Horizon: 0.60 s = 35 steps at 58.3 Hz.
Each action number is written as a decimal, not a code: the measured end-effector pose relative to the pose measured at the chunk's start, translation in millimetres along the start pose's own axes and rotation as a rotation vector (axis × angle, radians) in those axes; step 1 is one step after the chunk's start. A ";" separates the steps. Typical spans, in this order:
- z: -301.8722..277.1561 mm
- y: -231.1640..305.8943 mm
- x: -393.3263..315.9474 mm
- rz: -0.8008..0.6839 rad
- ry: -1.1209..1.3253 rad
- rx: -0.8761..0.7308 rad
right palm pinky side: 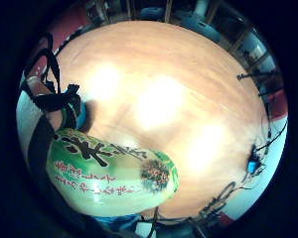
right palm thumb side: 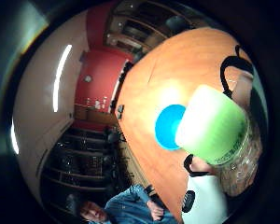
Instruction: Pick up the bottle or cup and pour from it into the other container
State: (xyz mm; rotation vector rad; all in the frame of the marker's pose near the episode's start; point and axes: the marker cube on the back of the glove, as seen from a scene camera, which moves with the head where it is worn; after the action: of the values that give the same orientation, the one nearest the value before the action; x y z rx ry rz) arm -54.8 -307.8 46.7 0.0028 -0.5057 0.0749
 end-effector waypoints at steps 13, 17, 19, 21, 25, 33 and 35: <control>-13.7 -33.1 -35.3 0.000 0.221 -0.220; -15.8 -38.1 -40.0 0.003 0.312 -0.277; -24.9 -39.7 -37.8 -0.004 0.344 -0.307; -22.3 -41.2 -41.2 -0.004 0.391 -0.330; 15.0 -44.2 -60.8 0.040 0.579 -0.354; 38.1 -47.0 -79.2 0.037 0.948 -0.423; 45.9 -48.5 -86.4 0.059 0.989 -0.423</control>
State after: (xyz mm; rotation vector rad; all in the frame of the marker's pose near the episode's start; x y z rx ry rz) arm -148.9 -363.3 45.8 -0.4445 0.4750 0.0185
